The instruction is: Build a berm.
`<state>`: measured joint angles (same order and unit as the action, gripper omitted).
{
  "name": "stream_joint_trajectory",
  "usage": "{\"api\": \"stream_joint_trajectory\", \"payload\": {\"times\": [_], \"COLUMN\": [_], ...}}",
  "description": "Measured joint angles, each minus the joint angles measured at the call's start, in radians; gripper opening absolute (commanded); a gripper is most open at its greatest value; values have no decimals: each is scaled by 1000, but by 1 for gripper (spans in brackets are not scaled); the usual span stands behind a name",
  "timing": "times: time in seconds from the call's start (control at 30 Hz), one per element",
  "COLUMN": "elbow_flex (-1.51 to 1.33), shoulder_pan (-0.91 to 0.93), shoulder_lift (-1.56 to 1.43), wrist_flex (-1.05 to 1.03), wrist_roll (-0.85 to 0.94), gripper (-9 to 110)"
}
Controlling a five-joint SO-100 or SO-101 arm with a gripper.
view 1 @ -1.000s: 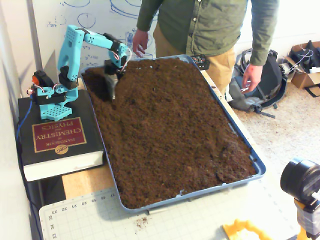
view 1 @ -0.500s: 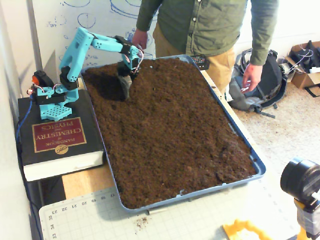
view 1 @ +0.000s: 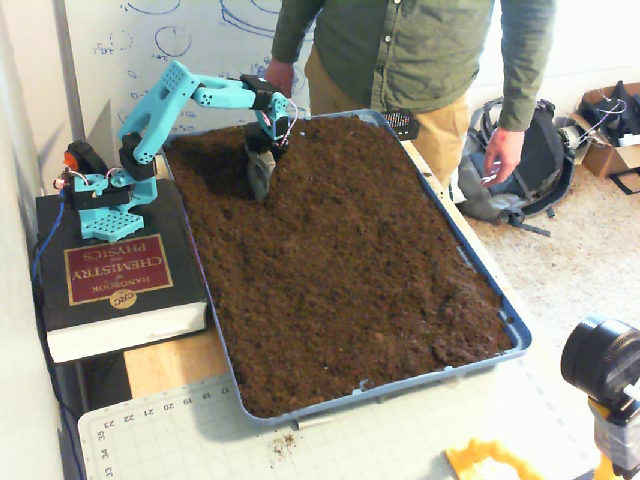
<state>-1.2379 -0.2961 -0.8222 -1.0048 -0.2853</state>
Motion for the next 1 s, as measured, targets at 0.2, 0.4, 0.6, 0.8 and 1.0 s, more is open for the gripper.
{"api": "stream_joint_trajectory", "payload": {"times": [0.2,0.4,0.6,0.8,1.0], "elbow_flex": [20,97,290,356,356], "shoulder_pan": [0,17,54,72,72], "shoulder_lift": [3,23,44,44,44], "wrist_flex": [-2,0,29,48,-37], "wrist_roll": [63,98,100,100,100], "gripper": [1,1,1,1,1]}}
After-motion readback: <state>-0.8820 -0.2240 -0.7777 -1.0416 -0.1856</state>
